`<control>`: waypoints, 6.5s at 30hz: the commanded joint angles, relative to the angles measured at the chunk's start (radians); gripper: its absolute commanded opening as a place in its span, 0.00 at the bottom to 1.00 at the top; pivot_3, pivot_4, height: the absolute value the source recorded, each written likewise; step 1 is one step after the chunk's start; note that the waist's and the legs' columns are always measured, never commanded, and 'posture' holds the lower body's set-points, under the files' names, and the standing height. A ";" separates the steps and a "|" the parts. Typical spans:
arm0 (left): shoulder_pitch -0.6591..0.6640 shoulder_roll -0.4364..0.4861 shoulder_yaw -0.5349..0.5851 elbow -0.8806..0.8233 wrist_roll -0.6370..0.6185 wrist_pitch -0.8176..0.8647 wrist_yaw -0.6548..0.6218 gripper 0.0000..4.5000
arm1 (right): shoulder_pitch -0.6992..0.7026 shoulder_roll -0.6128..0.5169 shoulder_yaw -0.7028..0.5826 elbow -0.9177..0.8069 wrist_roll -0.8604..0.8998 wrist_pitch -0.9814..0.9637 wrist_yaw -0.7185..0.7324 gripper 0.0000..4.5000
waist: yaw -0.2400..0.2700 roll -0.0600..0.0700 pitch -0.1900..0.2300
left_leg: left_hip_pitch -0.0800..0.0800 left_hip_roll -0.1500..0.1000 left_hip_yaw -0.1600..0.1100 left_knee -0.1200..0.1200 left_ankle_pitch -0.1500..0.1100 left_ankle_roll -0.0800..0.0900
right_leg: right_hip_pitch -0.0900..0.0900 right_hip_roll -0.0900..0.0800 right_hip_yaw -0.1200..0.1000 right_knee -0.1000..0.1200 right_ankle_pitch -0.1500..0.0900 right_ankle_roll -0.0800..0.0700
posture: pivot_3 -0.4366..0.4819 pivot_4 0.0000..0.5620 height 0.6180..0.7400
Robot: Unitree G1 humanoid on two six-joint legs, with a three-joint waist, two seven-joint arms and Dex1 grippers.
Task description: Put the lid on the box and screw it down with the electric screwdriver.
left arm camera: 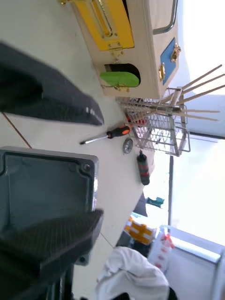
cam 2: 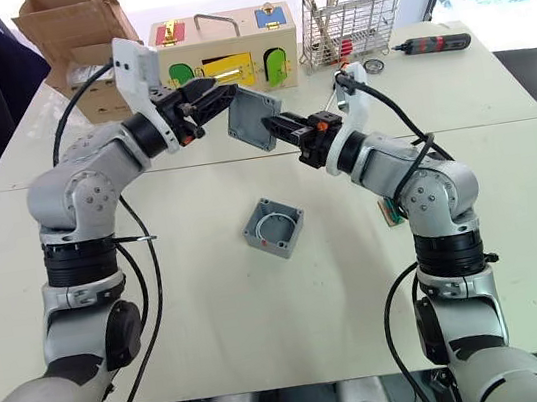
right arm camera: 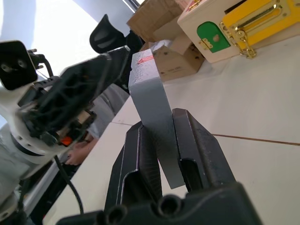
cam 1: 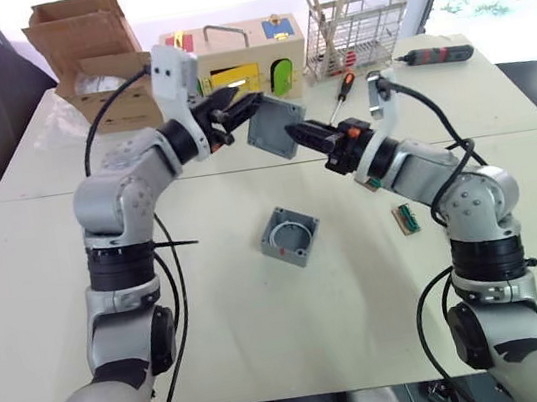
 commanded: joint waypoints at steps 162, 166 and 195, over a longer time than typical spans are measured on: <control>0.274 0.126 -0.700 0.365 0.592 -0.736 -0.658 0.00 | 0.626 -0.502 0.311 0.082 -1.739 -1.585 -0.515 0.72 | 0.037 0.006 -0.029 | 0.039 -0.002 -0.009 -0.004 -0.009 0.016 | 0.057 0.004 0.001 -0.034 -0.001 0.000 | 0.48 0.27 0.96; 0.274 0.122 -0.687 0.350 0.577 -0.741 -0.646 0.00 | 0.694 -0.532 0.272 0.079 -1.738 -1.580 -0.536 0.72 | 0.041 0.006 -0.029 | 0.039 -0.005 -0.016 -0.004 -0.010 0.016 | 0.058 0.003 0.001 -0.035 -0.001 0.000 | 0.48 0.27 0.96; 0.271 0.156 -0.160 -0.149 0.071 -0.126 -0.364 0.00 | 0.553 -0.250 0.132 -0.230 -0.520 -0.797 0.040 0.20 | 0.007 0.008 -0.012 | 0.034 -0.004 -0.031 -0.020 0.003 -0.004 | 0.052 0.008 0.004 -0.031 -0.011 0.000 | 0.48 0.27 0.96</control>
